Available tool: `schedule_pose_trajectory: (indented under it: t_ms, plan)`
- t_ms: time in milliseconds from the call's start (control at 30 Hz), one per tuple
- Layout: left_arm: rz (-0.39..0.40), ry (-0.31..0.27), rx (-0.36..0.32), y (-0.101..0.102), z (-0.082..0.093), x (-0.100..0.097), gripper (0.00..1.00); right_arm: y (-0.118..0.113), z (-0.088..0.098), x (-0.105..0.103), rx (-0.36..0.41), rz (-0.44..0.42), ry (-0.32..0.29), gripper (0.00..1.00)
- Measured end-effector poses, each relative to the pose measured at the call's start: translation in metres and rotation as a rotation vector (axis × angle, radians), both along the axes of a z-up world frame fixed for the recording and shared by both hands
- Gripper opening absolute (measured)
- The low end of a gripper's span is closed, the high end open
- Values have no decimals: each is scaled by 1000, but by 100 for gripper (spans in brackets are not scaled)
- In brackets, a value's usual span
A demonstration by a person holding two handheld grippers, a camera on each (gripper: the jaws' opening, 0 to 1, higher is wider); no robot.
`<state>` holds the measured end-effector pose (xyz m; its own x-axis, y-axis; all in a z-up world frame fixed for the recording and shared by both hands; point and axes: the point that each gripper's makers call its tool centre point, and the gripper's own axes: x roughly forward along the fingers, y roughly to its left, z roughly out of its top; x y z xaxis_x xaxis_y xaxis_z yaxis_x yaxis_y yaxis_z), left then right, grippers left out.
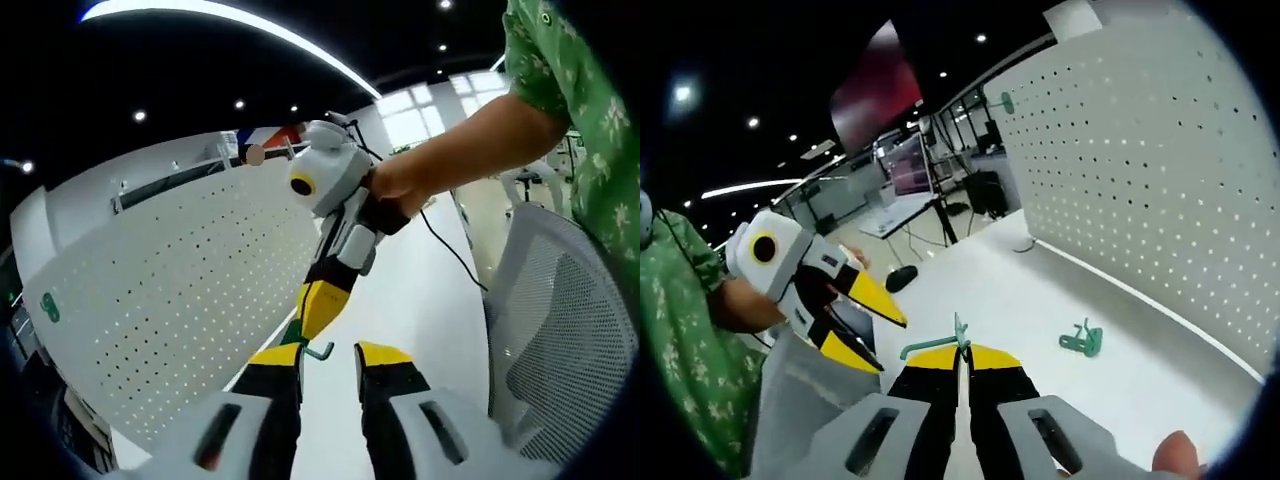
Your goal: Insert the hook assembly into the mounting plate slot until the hook locks in place.
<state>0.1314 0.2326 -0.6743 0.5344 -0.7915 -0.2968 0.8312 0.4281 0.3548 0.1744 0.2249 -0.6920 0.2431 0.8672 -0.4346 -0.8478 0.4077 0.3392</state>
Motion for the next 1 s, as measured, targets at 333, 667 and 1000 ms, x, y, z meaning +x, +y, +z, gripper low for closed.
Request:
schedule_pose_trajectory:
  t_ms: [333,667,1000]
  plan:
    - [-29,-30,30,-4,-5,-4,13,2,-4,-10,-21,19,41,1]
    - [-23,-34,-10,-1,2,-3,4,3,-4,-12,-21,23,58,0]
    - [3,36,-92,1,5,-2,4,2,-2,-14,-9,17,58,0]
